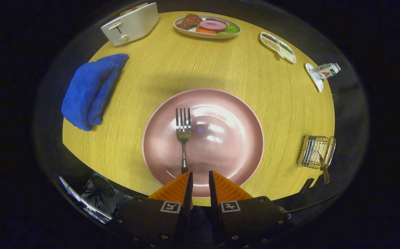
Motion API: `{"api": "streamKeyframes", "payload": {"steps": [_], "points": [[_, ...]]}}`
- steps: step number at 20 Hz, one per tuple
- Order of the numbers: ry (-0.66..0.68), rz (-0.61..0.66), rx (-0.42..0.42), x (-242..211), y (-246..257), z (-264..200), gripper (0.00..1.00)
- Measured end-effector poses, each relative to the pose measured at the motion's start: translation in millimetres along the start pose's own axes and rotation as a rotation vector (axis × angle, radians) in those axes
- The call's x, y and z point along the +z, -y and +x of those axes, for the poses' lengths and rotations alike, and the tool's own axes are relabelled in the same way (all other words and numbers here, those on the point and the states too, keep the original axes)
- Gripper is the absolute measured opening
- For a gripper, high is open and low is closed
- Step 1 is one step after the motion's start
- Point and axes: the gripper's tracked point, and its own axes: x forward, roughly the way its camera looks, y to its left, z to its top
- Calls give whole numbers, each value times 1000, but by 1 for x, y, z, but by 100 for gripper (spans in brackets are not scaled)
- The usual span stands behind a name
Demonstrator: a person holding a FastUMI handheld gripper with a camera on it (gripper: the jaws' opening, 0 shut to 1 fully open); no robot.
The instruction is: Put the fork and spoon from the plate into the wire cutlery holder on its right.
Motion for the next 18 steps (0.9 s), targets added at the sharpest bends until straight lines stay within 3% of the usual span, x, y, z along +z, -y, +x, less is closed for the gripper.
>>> {"api": "streamKeyframes", "payload": {"steps": [9, 18], "points": [[-35, -12, 54, -4, -20, 21, 27], [-67, 4, 53, -7, -17, 35, 27]]}}
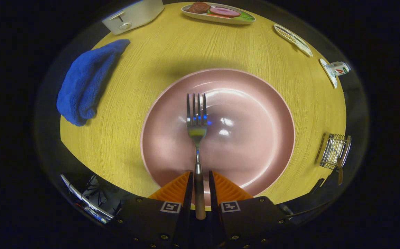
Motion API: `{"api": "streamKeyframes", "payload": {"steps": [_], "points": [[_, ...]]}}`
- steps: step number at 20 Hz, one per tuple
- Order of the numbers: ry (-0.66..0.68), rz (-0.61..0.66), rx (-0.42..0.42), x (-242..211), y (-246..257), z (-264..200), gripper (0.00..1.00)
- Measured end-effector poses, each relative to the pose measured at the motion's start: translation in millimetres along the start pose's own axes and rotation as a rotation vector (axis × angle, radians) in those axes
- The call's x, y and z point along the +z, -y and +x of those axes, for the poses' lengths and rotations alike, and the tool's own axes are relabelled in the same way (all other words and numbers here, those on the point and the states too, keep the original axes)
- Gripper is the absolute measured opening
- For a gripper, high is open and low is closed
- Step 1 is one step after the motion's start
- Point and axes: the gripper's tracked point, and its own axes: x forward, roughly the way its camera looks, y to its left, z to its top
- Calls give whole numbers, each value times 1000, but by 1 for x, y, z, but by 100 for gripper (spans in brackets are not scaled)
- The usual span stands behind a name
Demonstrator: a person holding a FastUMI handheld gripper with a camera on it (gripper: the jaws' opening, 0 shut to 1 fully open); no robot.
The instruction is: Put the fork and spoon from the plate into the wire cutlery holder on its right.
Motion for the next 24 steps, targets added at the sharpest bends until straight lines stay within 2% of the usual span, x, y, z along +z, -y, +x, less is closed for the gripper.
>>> {"api": "streamKeyframes", "payload": {"steps": [2, 3, 6, 8, 16, 24], "points": [[13, -8, 12, 2, -1, 6, 26], [12, -5, 24, 2, -3, 3, 11], [18, 18, 37, 4, -5, -1, 11], [16, 23, 36, 3, -4, -1, 4], [2, 34, 15, 4, 2, -5, 4], [34, 66, -20, 13, 21, -28, 4]]}}
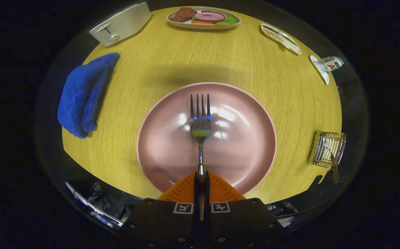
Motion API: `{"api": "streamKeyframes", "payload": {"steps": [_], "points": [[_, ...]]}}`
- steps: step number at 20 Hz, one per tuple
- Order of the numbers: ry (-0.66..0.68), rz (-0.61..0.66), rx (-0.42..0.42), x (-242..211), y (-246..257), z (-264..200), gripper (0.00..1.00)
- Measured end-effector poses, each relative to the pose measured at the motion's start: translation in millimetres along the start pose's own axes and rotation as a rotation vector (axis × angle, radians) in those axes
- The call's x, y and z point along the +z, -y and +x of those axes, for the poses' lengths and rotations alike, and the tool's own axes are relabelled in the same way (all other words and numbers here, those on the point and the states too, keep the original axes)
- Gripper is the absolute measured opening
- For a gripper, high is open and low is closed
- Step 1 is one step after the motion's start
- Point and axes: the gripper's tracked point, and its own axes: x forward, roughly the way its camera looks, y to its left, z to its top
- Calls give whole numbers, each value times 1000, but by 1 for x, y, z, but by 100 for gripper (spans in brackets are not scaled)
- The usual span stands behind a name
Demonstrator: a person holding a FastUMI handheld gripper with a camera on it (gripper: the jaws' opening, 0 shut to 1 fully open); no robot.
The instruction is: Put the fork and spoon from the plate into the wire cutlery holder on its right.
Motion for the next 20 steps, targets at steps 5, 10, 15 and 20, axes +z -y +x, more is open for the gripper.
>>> {"api": "streamKeyframes", "payload": {"steps": [5, 10, 15, 20], "points": [[15, 26, -47, 3, 25, -16, 4], [21, 47, -93, 4, 50, -30, 4], [25, 79, -132, 2, 75, -46, 4], [42, 129, -152, 4, 99, -59, 4]]}}
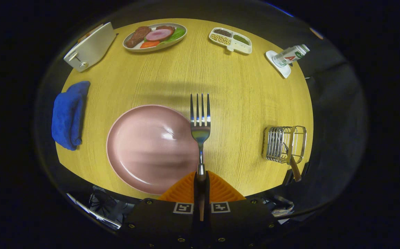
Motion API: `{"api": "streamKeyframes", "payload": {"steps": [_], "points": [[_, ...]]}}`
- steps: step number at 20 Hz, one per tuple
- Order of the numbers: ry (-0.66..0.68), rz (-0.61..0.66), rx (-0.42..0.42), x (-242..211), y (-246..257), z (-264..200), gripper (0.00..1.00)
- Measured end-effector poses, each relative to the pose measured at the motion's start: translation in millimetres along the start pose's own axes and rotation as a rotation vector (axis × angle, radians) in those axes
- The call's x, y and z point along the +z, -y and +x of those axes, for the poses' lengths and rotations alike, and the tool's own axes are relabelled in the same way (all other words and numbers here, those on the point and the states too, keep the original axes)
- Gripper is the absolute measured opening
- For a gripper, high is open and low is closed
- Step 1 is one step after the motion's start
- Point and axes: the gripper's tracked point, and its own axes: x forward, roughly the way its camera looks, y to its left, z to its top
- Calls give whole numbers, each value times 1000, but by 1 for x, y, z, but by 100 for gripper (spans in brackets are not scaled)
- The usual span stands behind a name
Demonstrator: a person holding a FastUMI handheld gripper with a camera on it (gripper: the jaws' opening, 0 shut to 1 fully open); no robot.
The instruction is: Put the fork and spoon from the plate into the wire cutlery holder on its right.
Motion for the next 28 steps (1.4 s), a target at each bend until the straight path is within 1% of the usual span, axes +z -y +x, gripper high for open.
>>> {"api": "streamKeyframes", "payload": {"steps": [10, 18, 23, 28], "points": [[23, 128, -48, 7, 64, -15, 4], [8, 230, -89, 4, 117, -22, 4], [-31, 289, -119, -7, 152, -19, 4], [-95, 316, -169, -25, 186, -14, 4]]}}
